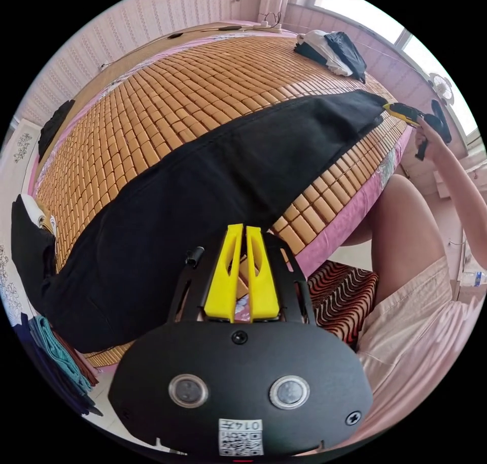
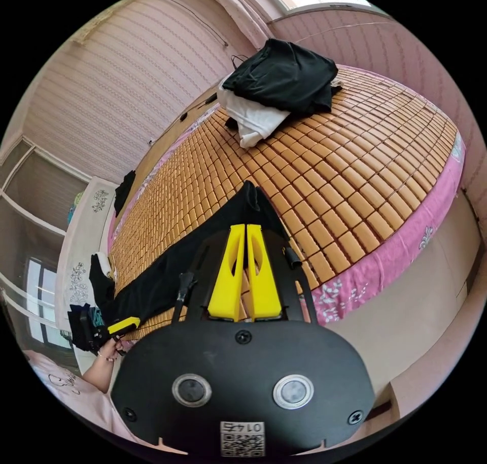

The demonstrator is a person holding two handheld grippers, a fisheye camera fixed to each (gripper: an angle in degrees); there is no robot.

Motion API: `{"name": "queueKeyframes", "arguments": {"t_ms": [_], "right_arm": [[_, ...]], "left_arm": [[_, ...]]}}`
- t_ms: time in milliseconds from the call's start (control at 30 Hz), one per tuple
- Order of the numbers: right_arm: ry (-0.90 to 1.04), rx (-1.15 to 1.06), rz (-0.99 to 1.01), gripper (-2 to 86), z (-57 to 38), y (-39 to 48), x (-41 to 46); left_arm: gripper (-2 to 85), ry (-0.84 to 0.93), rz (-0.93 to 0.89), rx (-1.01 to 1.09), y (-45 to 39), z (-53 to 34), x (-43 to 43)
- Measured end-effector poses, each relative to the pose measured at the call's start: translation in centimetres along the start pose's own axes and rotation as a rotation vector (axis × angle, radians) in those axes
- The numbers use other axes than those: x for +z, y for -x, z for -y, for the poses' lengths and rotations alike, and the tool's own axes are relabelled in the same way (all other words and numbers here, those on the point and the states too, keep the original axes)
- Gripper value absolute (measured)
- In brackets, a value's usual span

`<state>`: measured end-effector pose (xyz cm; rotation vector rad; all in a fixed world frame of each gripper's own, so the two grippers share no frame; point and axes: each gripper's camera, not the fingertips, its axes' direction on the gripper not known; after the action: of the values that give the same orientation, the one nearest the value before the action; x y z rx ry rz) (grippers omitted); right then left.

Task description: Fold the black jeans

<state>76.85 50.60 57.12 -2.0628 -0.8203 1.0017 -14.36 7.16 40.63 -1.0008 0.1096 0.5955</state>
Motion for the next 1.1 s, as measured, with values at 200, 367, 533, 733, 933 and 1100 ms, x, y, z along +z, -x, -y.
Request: {"name": "queueKeyframes", "arguments": {"t_ms": [200,367,533,733,933,1100], "right_arm": [[0.093,0.021,-0.071,0.3,1.0,2.1,1.3],[0.083,0.037,-0.107,1.9,2.8,6.5,0.7],[0.028,-0.355,-0.434,3.3,3.5,19.7,-1.3],[0.202,-1.003,-0.125,5.0,0.1,43.1,6.8],[0.235,-1.448,0.232,8.9,-5.1,65.2,13.4],[0.304,-1.617,0.502,14.0,-6.2,81.0,16.8]], "left_arm": [[0.5,0.01,-0.039,0.029,1.9,-2.7,0.9],[1.4,-0.002,-0.06,0.005,4.2,-5.8,0.9],[2.9,-0.051,0.039,-0.124,9.0,-10.8,-1.0],[6.7,-0.064,0.2,-0.506,19.5,-19.9,-3.4],[9.9,-0.191,0.23,-0.773,28.4,-29.4,-6.2],[12.4,-0.183,0.215,-0.597,32.2,-33.0,-5.6]]}}
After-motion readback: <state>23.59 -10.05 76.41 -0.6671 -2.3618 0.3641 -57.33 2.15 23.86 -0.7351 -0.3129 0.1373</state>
